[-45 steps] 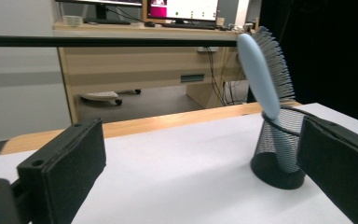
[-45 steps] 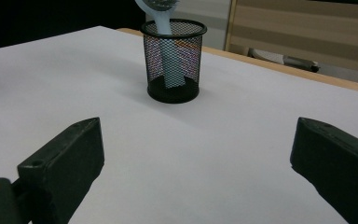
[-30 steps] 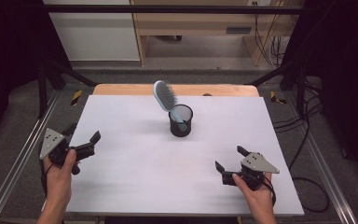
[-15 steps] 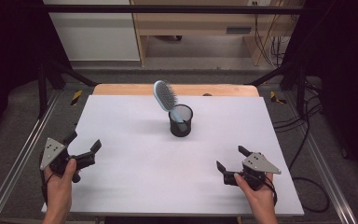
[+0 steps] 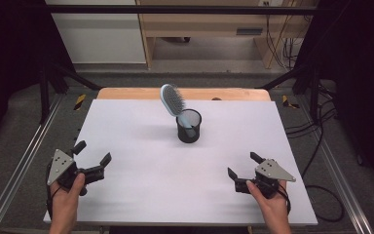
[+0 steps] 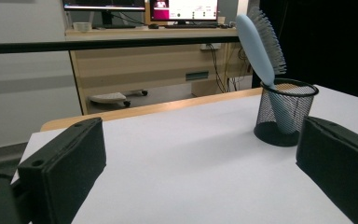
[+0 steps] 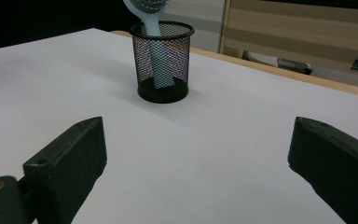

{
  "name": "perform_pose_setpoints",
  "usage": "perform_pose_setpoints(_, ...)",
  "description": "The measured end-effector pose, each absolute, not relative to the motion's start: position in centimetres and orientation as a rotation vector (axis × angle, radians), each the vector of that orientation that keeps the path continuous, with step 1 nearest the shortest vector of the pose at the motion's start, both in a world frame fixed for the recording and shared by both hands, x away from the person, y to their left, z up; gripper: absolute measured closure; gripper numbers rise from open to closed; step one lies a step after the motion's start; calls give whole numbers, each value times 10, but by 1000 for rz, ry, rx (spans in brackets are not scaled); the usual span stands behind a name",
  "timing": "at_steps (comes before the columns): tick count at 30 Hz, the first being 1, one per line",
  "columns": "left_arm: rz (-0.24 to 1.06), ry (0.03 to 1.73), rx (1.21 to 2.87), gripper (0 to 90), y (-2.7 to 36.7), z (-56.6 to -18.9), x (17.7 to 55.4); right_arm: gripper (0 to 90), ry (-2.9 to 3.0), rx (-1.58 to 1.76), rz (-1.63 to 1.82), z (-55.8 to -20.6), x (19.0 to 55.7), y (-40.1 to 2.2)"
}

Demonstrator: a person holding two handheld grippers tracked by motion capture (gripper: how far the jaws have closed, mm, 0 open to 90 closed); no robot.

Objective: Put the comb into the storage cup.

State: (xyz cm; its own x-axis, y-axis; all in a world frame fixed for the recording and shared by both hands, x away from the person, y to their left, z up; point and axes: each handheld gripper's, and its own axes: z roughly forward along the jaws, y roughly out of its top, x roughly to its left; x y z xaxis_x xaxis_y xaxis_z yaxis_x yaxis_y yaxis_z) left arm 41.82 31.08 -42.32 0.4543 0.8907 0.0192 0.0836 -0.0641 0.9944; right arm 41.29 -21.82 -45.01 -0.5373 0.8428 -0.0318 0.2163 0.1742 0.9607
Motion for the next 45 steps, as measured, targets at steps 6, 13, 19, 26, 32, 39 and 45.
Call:
perform_pose_setpoints(6,844,875,1537,10,304,-426,415,48,1871,995,1385,-450,413,-219)
perform_pose_setpoints(13,838,861,1568,10,300,-430,415,48,1867,992,1385,-450,413,-220)
perform_pose_setpoints(19,835,847,1590,10,296,-432,415,48,1864,988,1389,-450,413,-220)
perform_pose_setpoints(26,828,835,1620,10,292,-436,416,48,1857,988,1389,-449,413,-222)
perform_pose_setpoints(32,821,828,1639,10,290,-439,416,48,1854,993,1392,-449,413,-224)
perform_pose_setpoints(39,801,848,1575,10,299,-438,416,49,1852,994,1399,-449,413,-226)
perform_pose_setpoints(45,754,908,1447,11,316,-437,417,49,1851,1001,1402,-450,414,-228)
